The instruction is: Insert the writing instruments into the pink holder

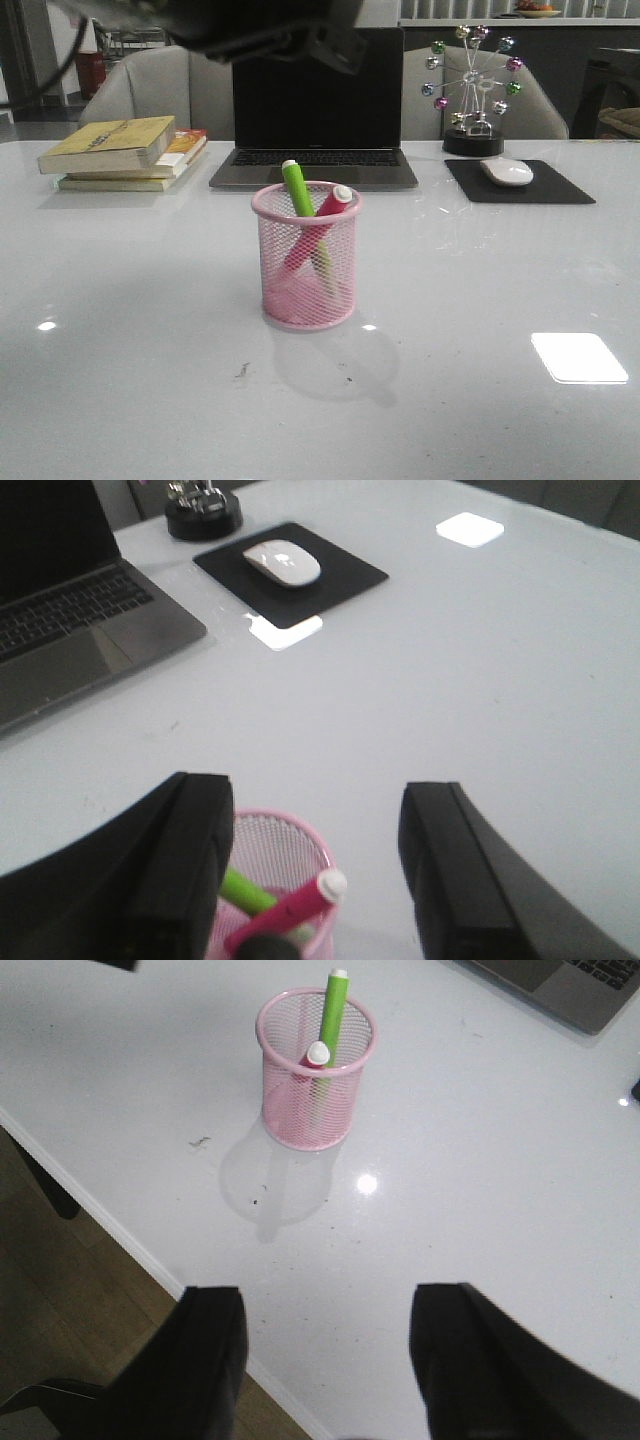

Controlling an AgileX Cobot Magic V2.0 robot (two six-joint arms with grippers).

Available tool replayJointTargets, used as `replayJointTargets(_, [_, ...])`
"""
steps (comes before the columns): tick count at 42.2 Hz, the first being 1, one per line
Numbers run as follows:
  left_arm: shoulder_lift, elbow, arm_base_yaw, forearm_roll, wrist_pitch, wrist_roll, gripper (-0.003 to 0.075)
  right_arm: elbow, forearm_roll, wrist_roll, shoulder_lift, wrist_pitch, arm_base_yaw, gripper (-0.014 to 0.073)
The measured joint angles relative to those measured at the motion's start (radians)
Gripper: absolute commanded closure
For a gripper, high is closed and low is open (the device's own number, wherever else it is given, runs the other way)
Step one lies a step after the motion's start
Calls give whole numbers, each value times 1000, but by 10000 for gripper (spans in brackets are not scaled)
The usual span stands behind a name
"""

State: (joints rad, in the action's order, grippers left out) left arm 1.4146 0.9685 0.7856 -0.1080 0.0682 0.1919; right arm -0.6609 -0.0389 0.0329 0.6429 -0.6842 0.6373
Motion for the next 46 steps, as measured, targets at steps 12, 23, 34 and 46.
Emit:
replayJointTargets(12, [-210,102,-104,98,586,-2,283,0,0,0,0,0,0,116])
replayJointTargets(23, [-347,85,-256,152,815,-155,283,0,0,0,0,0,0,116])
replayJointTargets(34, [-556,-75,-276,150,839,-192,283,0,0,0,0,-2,0,116])
replayJointTargets(46, [-763,-221,-276,148,844,-192,283,0,-57,-100,0,-123,0,188])
